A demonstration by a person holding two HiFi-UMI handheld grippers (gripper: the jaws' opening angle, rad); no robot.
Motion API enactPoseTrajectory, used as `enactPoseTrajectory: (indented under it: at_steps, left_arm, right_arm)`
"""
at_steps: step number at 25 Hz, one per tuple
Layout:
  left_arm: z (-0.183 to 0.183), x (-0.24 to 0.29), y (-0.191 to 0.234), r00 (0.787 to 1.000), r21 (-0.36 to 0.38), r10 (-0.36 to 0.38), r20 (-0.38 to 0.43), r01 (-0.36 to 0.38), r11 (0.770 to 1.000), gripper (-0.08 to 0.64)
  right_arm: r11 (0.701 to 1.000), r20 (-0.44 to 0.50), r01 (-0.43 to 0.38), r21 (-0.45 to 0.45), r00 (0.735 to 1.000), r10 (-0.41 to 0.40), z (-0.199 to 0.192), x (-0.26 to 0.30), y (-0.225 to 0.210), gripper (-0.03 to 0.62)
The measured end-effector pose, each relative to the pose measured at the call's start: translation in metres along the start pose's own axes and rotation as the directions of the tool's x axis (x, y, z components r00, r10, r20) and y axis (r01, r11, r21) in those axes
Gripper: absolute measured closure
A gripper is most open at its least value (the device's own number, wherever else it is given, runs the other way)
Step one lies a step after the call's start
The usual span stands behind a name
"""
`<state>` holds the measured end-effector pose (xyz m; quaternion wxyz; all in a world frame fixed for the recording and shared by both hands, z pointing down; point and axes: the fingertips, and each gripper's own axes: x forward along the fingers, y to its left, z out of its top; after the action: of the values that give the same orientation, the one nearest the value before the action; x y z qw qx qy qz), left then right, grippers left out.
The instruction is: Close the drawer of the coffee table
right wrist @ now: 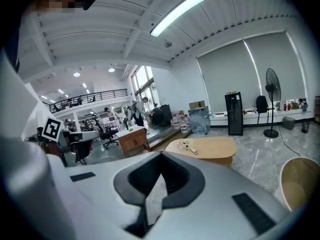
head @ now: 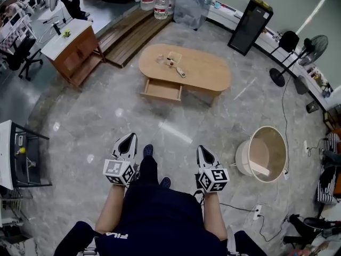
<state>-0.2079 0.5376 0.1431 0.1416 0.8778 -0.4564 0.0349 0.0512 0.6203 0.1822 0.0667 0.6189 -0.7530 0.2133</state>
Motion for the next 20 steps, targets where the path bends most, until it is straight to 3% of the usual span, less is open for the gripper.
enactPoseTrajectory:
  at_steps: [3, 11, 20]
  left_arm:
    - [0.005, 0.017, 0.011, 1.000, 0.036, -0.004, -0.001, 0.004, 0.999, 0.535]
    - [0.001, 0.057, 0.040, 0.999, 0.088, 0.017, -0.034, -0.014, 0.996, 0.535]
    - [0.000, 0.067, 0.071, 0.997, 0.047, 0.050, -0.064, -0.047, 0.998, 0.535]
  right_arm:
    - [0.998, -0.008, 0.020, -0.052, 1.000, -0.020, 0.007, 0.016, 0.000, 0.566]
    - [0.998, -0.021, 0.009, -0.070, 1.000, -0.010, 0.030, 0.066, -0.003, 0.566]
    - [0.998, -0.036, 0.027, -0.048, 0.999, -0.029, 0.037, 0.104, -0.011, 0.566]
